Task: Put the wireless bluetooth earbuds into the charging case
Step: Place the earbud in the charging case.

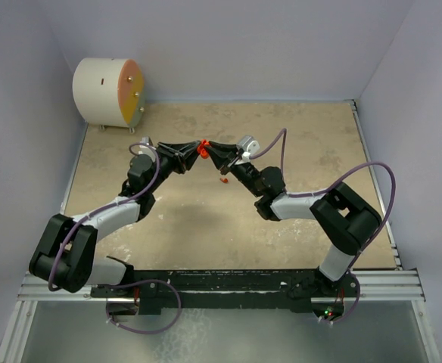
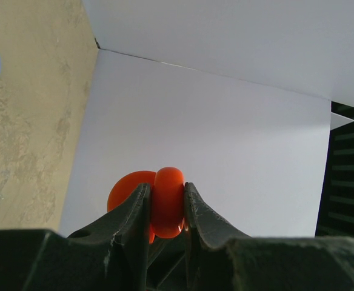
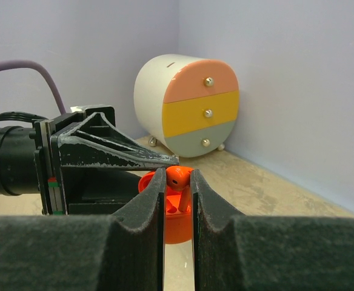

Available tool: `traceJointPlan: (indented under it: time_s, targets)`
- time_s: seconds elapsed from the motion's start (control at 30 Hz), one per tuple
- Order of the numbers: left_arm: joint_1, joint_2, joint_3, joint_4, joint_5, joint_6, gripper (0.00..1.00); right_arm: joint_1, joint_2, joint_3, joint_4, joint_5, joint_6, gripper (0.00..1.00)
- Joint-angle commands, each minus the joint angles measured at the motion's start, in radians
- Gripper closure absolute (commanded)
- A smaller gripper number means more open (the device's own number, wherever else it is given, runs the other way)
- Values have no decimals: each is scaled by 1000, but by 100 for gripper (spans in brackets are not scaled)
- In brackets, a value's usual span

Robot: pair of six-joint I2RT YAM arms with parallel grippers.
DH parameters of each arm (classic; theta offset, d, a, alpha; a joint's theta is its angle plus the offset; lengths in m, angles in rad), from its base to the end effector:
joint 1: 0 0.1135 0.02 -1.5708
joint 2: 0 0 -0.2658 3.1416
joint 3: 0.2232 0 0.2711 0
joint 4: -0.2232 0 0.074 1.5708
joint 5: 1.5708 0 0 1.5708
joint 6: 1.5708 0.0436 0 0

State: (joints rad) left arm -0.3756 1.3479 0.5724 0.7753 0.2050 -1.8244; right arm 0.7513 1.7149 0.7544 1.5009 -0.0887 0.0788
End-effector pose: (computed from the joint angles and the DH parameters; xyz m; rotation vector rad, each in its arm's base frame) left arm 0.2839 -0.1215 0.2305 -1.1191 1.5613 -1.7918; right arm 0.2601 0.2483 0.2547 -0.4286 0.9741 0.7987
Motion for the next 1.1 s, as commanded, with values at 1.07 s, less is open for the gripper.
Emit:
traceJointPlan:
  time_s: [1.07]
  targets:
    - [-6,-19,74,19,-11,-12,100,-6,0,8,-5,-16,20,83]
